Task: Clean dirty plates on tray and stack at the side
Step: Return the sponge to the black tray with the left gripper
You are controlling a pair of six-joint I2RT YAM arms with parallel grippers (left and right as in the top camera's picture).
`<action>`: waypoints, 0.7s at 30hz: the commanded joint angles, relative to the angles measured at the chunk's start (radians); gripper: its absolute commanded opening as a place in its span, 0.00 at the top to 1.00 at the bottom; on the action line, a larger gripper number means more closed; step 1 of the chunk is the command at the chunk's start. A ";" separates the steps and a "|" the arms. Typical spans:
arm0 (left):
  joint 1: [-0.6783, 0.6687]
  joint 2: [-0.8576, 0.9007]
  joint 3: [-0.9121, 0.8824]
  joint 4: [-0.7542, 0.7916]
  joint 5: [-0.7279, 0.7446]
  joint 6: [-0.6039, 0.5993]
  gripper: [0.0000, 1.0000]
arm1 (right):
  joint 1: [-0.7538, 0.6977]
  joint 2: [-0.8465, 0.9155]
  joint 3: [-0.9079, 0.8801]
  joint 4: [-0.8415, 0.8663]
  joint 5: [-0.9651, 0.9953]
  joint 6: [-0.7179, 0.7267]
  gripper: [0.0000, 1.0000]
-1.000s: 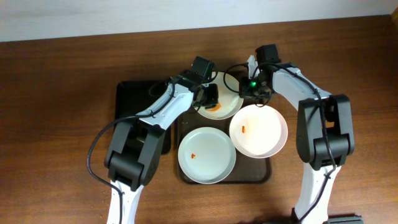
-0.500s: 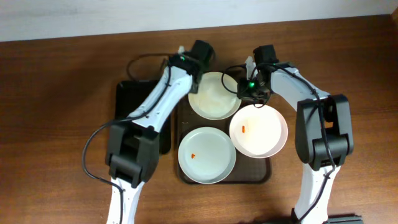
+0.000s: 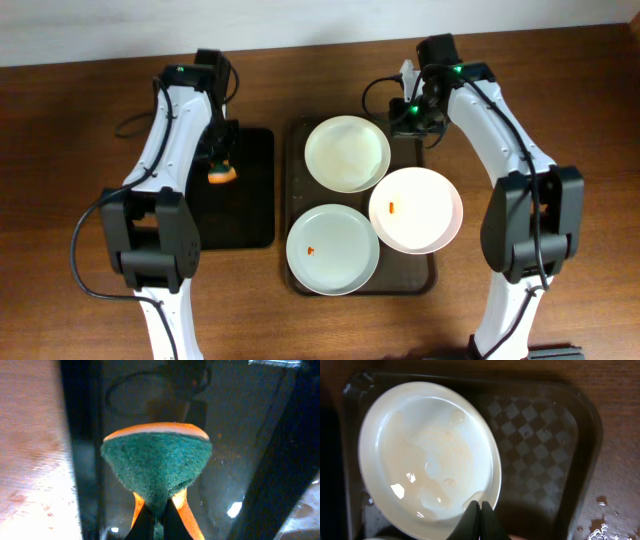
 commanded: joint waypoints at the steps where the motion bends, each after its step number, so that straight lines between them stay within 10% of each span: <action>1: 0.018 -0.026 -0.176 0.114 0.088 0.060 1.00 | -0.003 -0.028 0.010 -0.030 0.012 -0.015 0.91; 5: 0.032 -0.036 -0.225 0.139 0.117 0.061 1.00 | -0.004 -0.028 0.002 -0.045 0.016 -0.041 0.78; 8: 0.043 -0.116 -0.218 0.128 0.193 0.064 0.42 | -0.003 -0.006 -0.019 -0.003 0.016 -0.079 0.71; 12: 0.048 -0.296 -0.218 0.133 0.191 0.064 0.11 | -0.003 0.062 -0.021 0.061 0.015 -0.101 0.70; 21: 0.048 -0.468 -0.219 0.143 0.177 0.064 0.04 | 0.017 0.192 -0.021 0.074 0.015 -0.100 0.80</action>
